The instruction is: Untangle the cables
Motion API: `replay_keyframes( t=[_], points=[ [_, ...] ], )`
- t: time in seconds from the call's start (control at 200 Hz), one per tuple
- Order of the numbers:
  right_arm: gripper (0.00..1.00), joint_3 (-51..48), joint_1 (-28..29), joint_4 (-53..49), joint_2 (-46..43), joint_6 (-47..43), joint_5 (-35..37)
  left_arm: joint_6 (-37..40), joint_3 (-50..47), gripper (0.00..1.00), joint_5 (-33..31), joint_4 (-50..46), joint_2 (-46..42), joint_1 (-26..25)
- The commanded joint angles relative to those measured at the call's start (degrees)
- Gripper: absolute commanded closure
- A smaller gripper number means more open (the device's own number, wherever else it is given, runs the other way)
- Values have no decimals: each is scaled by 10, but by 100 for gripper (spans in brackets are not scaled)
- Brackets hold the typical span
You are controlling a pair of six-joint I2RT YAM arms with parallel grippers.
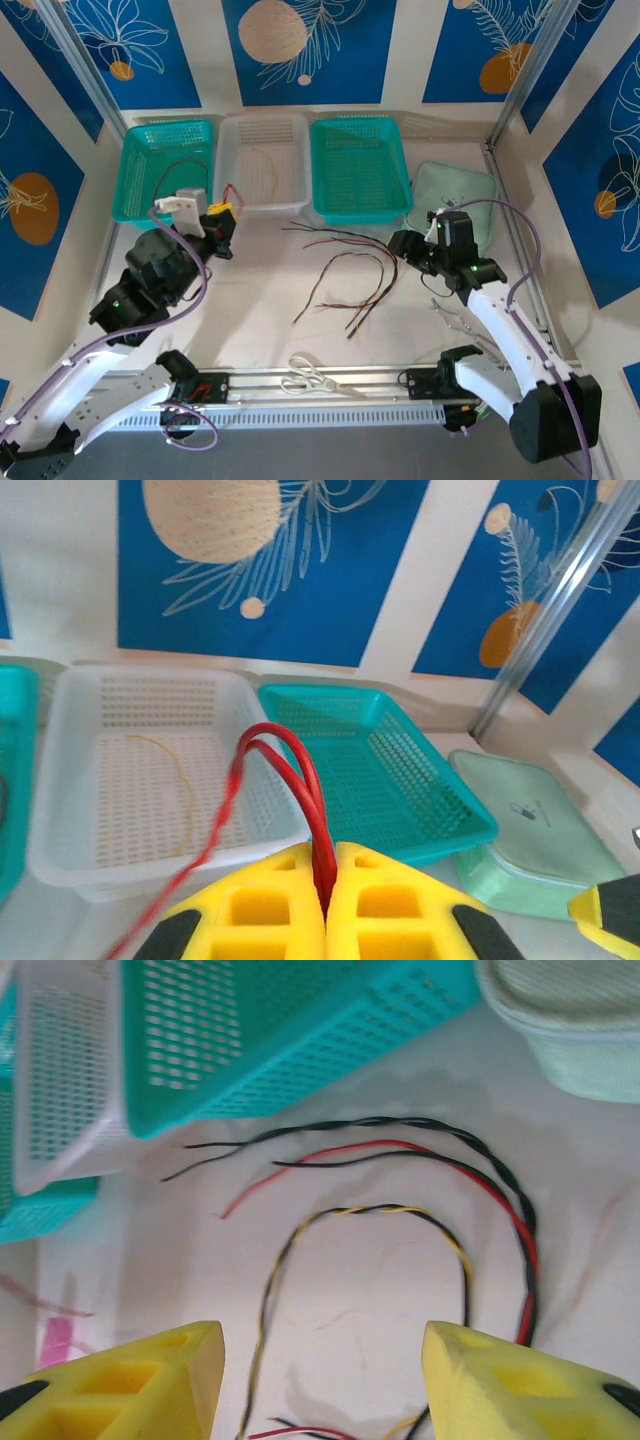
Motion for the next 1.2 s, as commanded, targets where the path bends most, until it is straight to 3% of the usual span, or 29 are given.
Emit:
replay_keyframes(
  t=[0.0, 0.205, 0.335, 0.44, 0.58, 0.75, 0.94, 1.196],
  points=[
    [45, 21, -7, -13, -9, -13, -73, -41, -3, 100, 58, 58, 15, 4],
    [46, 29, 17, 88, -18, -24, -158, -129, 18, 100, 154, 65, 89, 7],
    [48, 22, 61, 177, -20, -41, -165, -211, -9, 100, 233, 156, 136, 10],
    [49, 29, 100, 236, -7, -29, -161, -230, -1, 100, 267, 167, 168, 10],
    [54, 52, 141, 287, 33, 59, -146, -255, 4, 100, 279, 179, 192, 12],
    [60, 33, 212, 402, 57, 46, -127, -265, 27, 100, 268, 164, 211, 12],
    [67, 8, 246, 556, 99, 105, -174, -271, 30, 100, 271, 182, 223, 13],
    [67, 20, 254, 594, 153, 154, -206, -285, 22, 100, 268, 214, 223, 14]
  ],
)
